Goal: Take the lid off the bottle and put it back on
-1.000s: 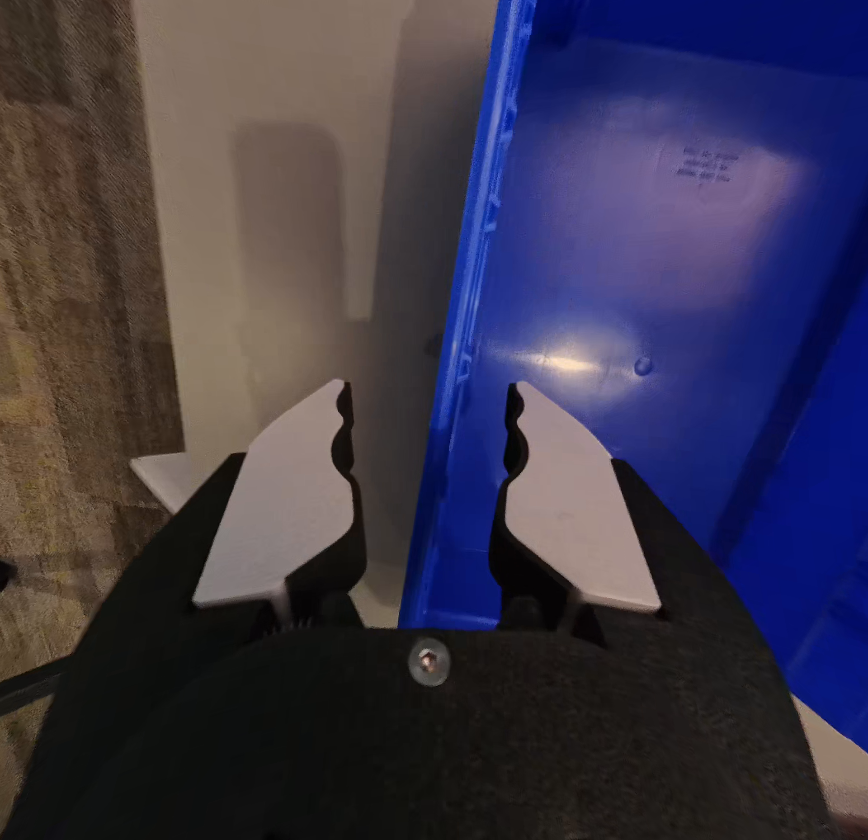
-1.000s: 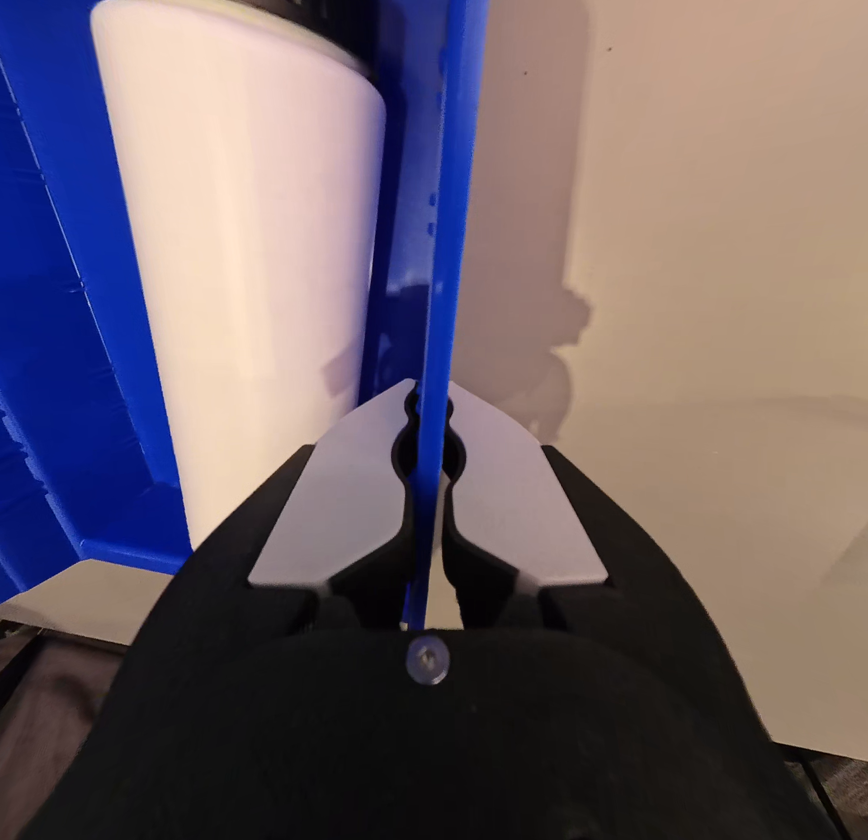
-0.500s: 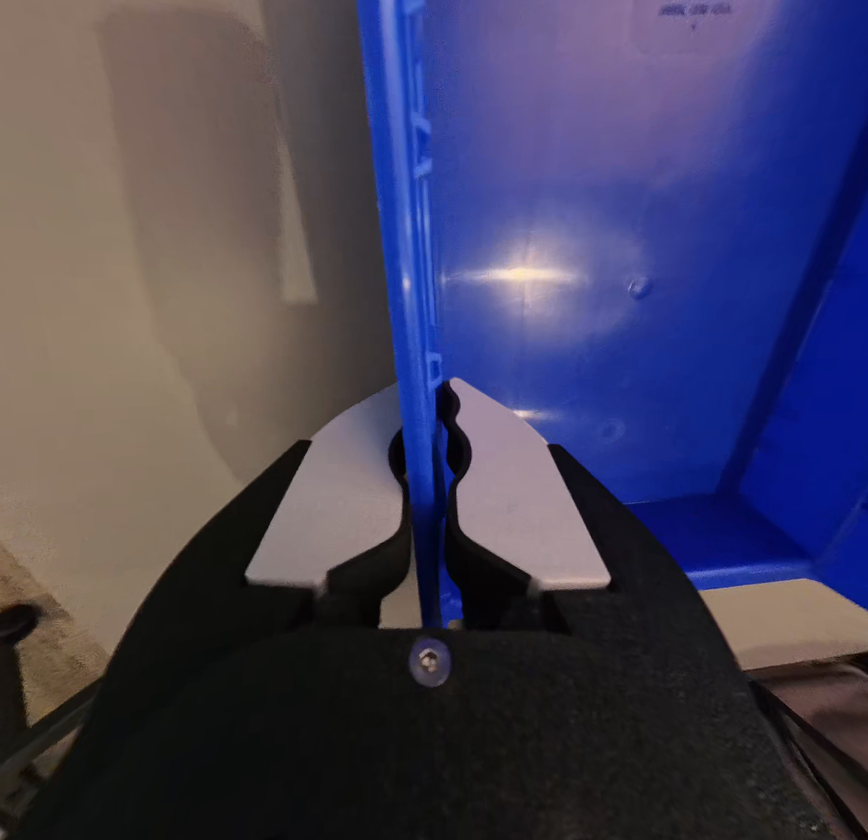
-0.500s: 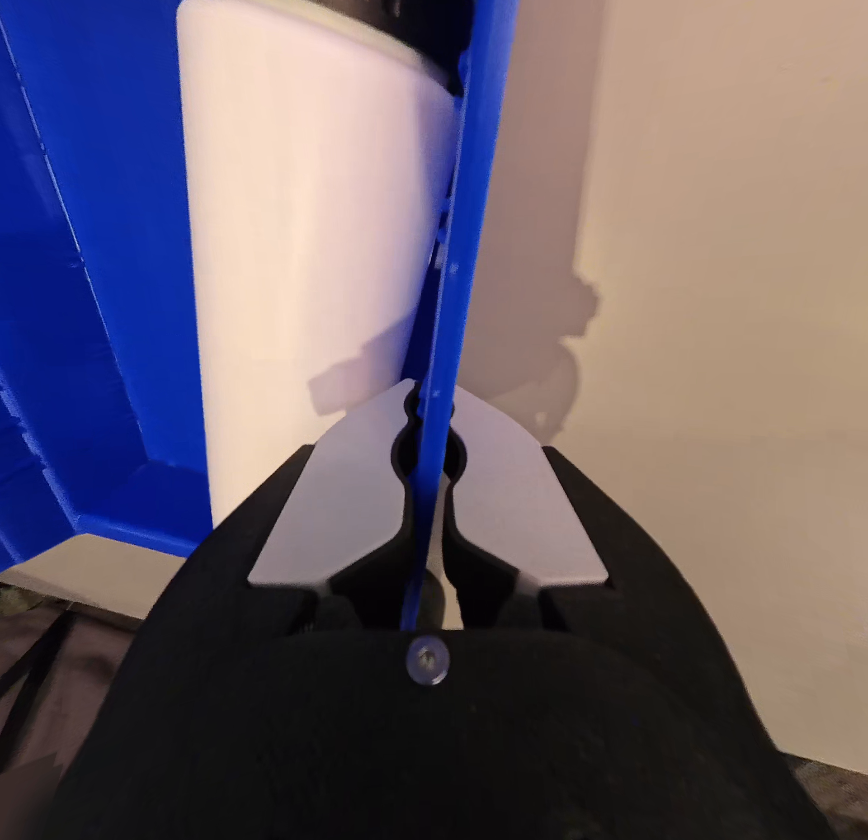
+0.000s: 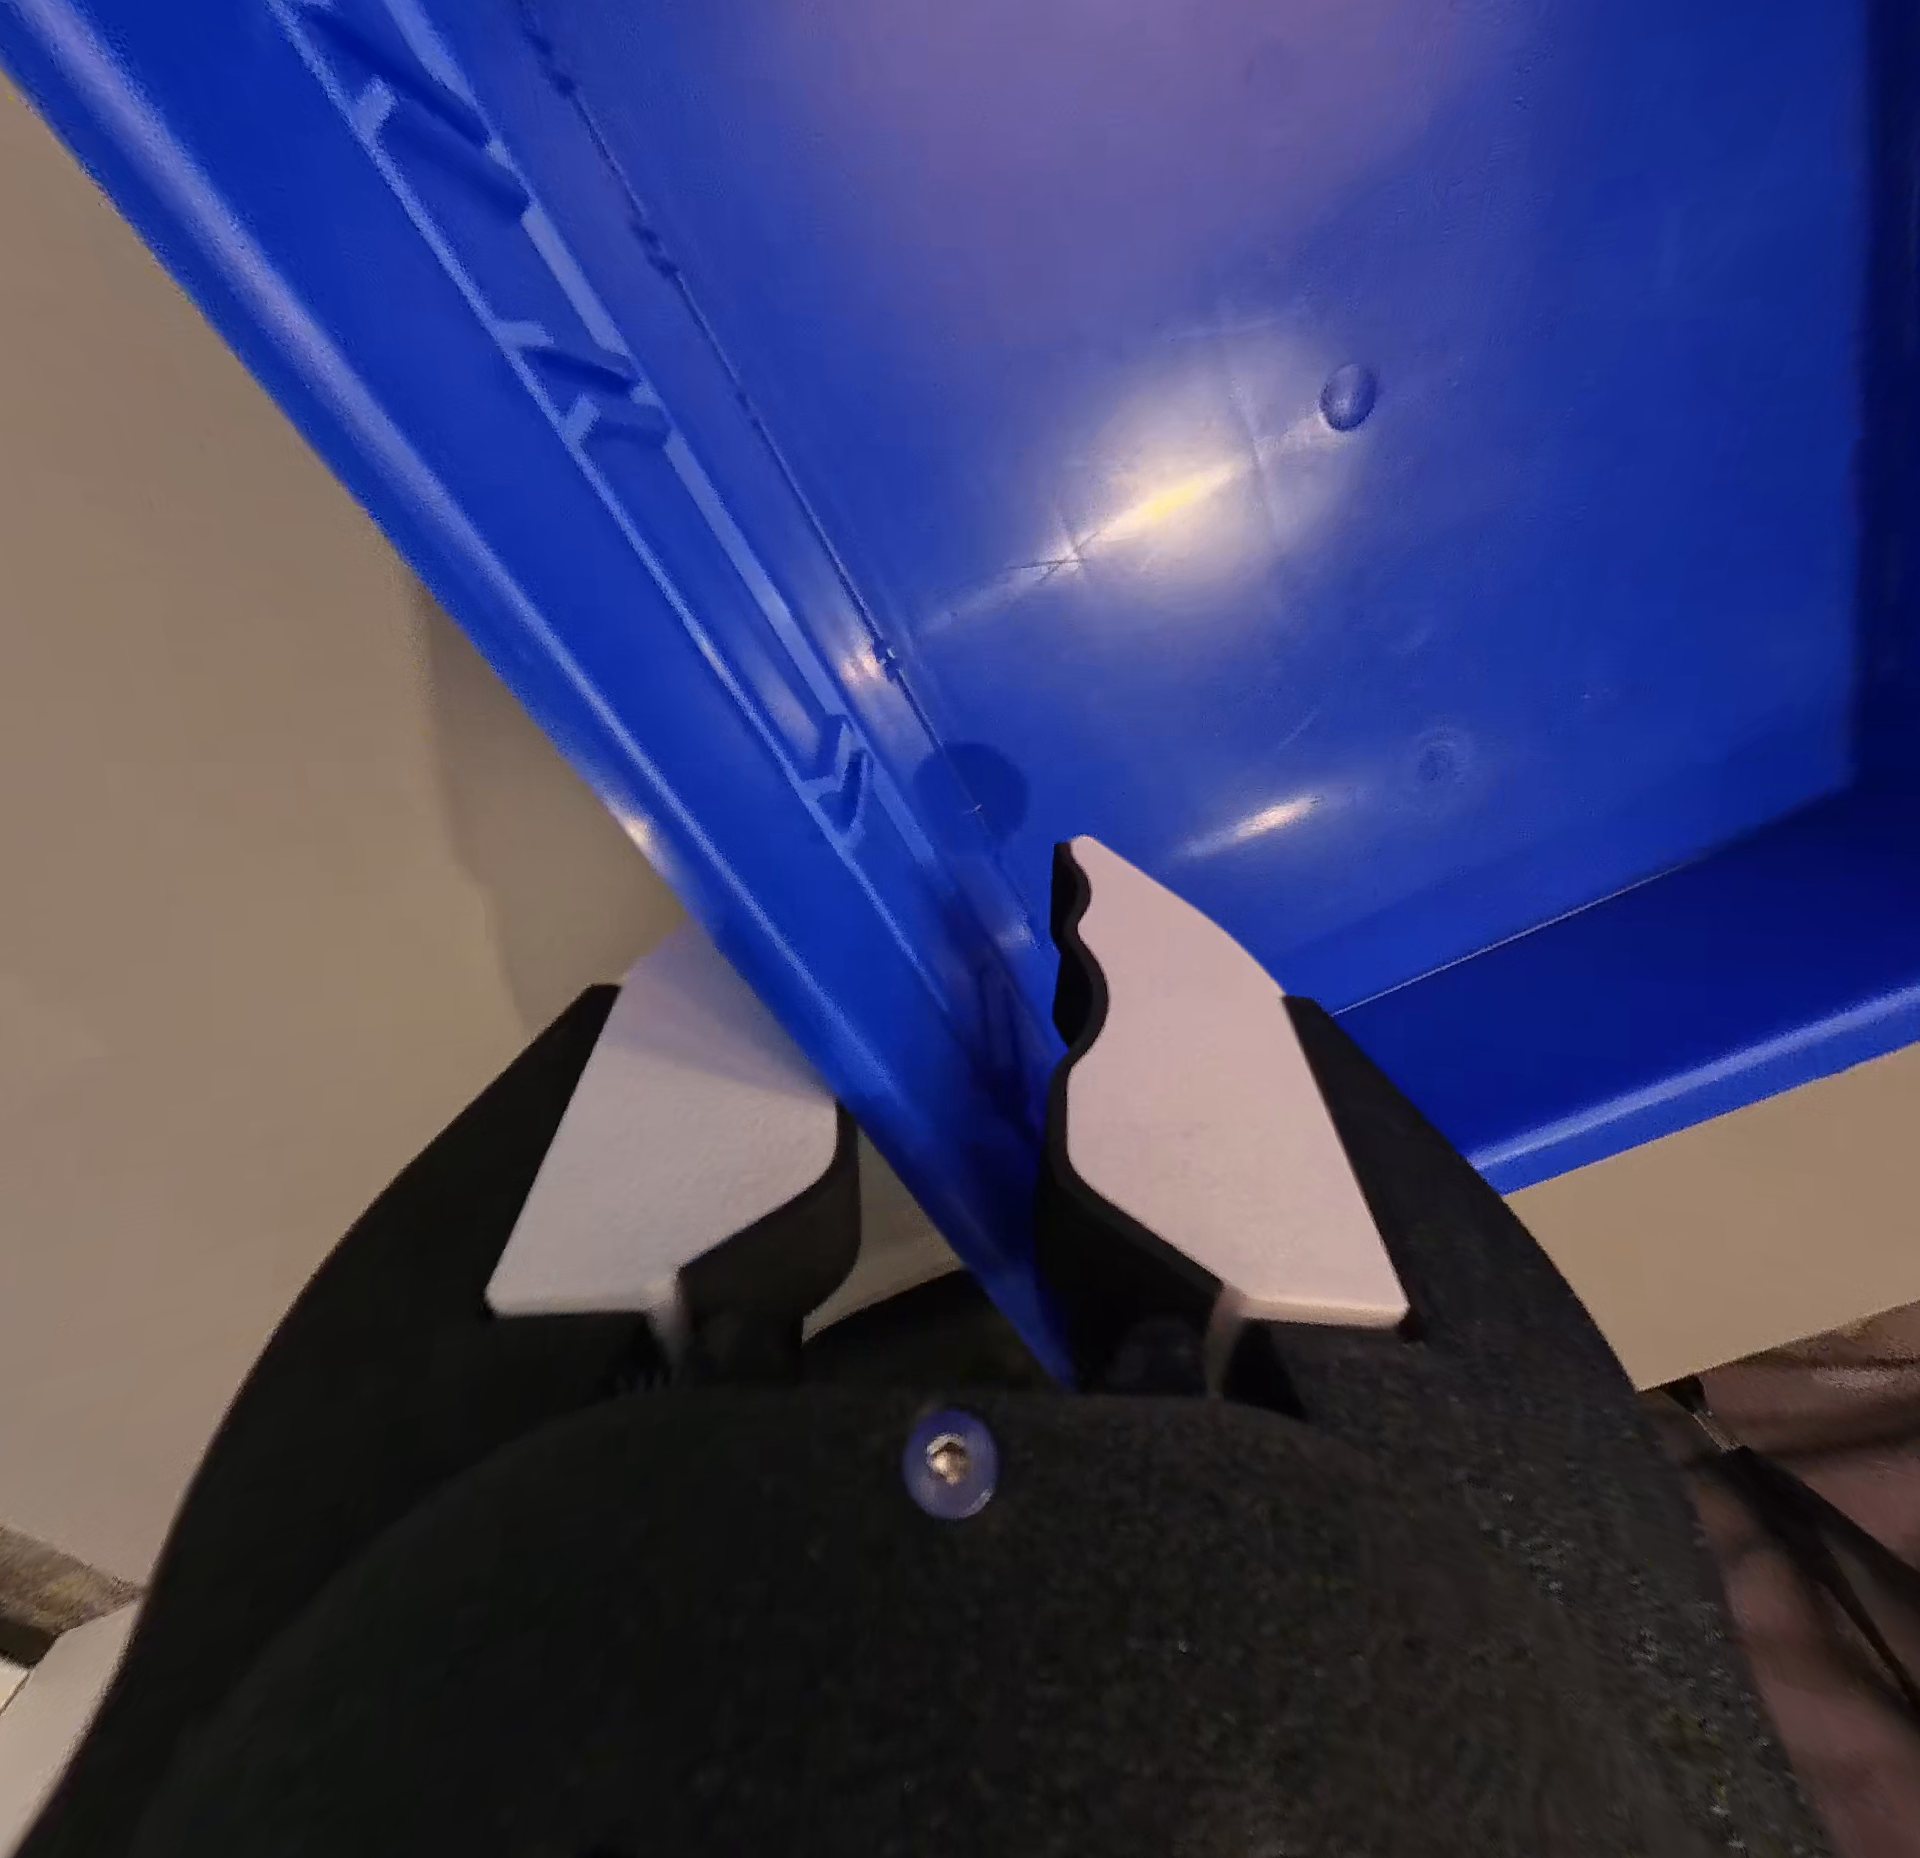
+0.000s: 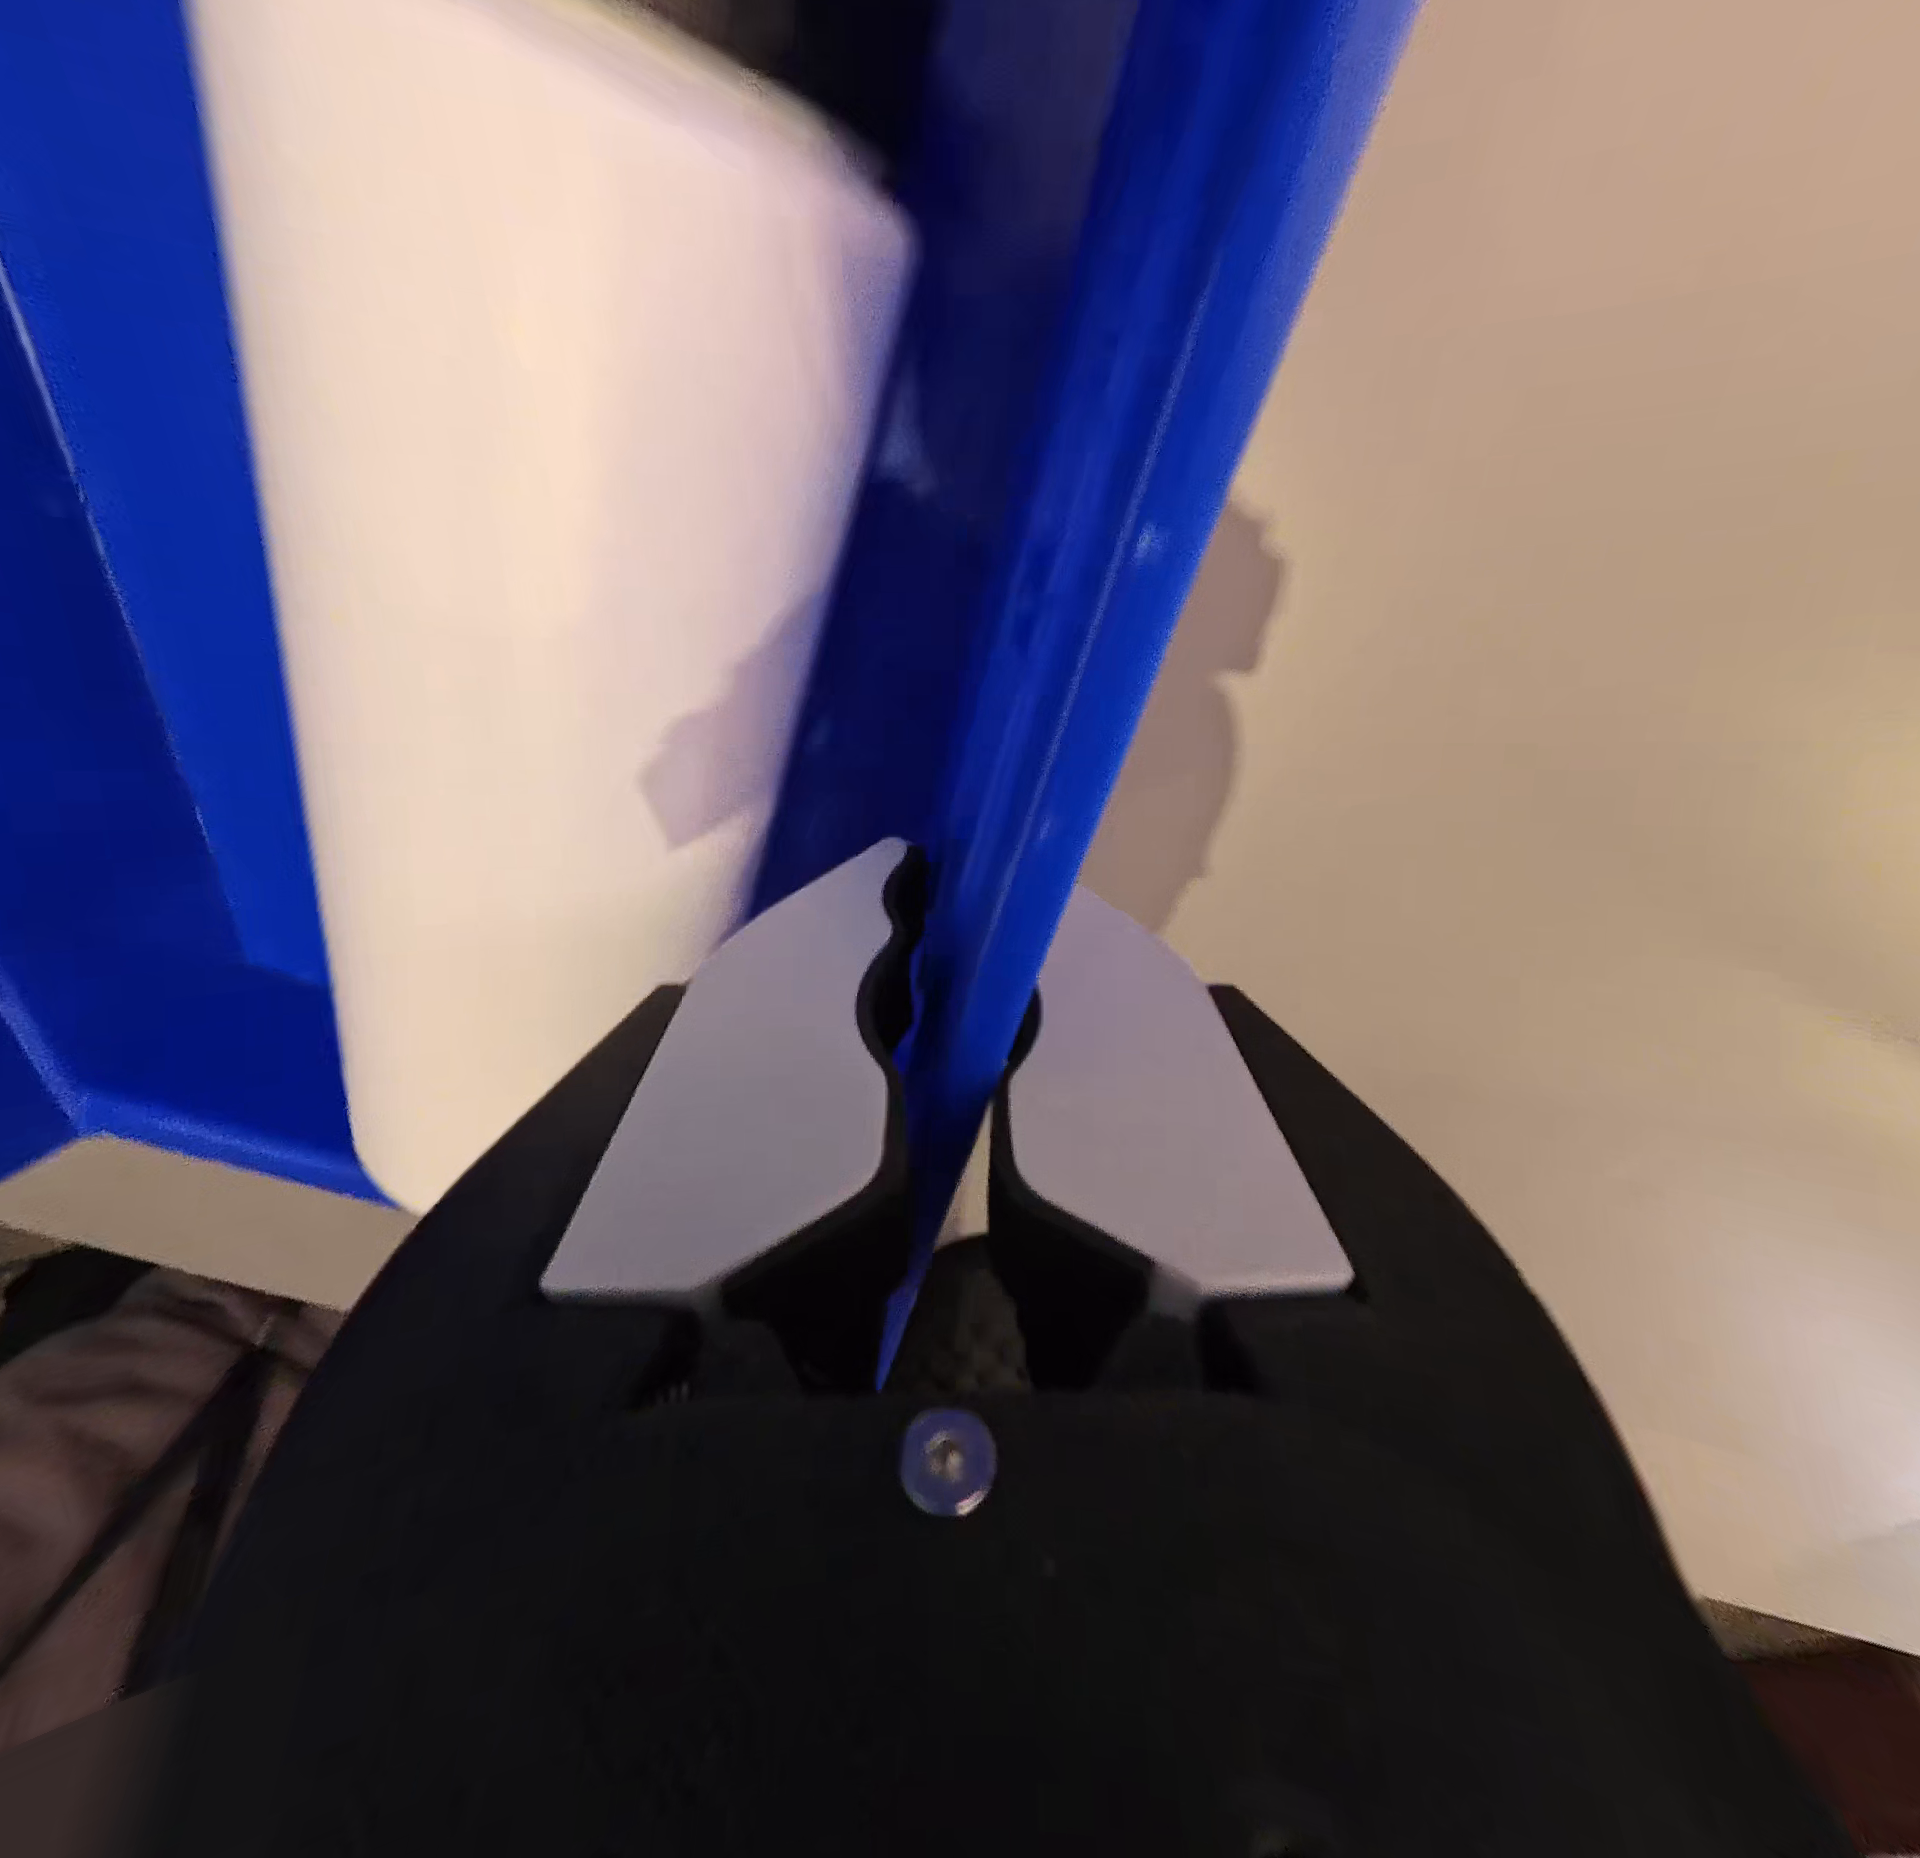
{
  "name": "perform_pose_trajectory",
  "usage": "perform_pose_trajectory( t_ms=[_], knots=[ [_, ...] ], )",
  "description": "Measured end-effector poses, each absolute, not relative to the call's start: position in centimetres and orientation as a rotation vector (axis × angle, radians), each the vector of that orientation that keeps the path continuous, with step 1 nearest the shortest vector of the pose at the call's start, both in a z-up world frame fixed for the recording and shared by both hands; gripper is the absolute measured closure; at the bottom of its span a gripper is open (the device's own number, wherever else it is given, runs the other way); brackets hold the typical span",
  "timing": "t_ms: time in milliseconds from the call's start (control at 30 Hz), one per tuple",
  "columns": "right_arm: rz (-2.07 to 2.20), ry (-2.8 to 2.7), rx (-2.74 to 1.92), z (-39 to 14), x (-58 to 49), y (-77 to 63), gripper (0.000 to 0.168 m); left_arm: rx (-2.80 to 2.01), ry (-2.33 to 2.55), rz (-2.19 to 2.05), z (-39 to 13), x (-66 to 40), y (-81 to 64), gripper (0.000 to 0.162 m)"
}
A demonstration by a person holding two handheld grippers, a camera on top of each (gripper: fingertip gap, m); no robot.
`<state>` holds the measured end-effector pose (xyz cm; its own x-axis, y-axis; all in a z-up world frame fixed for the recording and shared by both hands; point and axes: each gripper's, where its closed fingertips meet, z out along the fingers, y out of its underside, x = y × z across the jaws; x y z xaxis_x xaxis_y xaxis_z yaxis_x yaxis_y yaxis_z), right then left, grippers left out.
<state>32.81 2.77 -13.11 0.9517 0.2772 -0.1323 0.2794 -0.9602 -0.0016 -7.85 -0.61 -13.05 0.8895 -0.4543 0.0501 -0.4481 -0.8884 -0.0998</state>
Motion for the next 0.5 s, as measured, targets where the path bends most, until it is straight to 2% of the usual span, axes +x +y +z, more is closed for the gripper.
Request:
perform_pose_trajectory(
  t_ms=[133, 200, 233, 300, 433, 500],
  knots=[
    [-0.182, 0.347, 3.078, -14.1, 33.0, 5.0, 0.149, -2.971, 0.729, -0.181, -13.0, -7.3, -0.9, 0.125],
    [-0.191, 0.34, 3.025, -14.7, 32.7, 4.7, 0.152, -2.975, 0.765, -0.263, -12.8, -6.9, -1.3, 0.121],
    [-0.203, 0.357, 3.004, -14.7, 32.5, 4.5, 0.16, -2.979, 0.793, -0.311, -12.7, -6.7, -1.6, 0.119],
    [-0.228, 0.383, 2.994, -14.8, 32.5, 4.6, 0.161, -2.972, 0.821, -0.403, -12.0, -6.4, -2.1, 0.116],
    [-0.274, 0.367, 2.978, -14.7, 34.0, 3.9, 0.161, -2.814, 0.819, -0.497, -8.0, -6.8, -1.8, 0.124],
    [-0.285, 0.336, 2.966, -14.5, 35.2, 3.2, 0.162, -2.685, 0.799, -0.536, -4.8, -7.5, -1.7, 0.123]
  ],
)
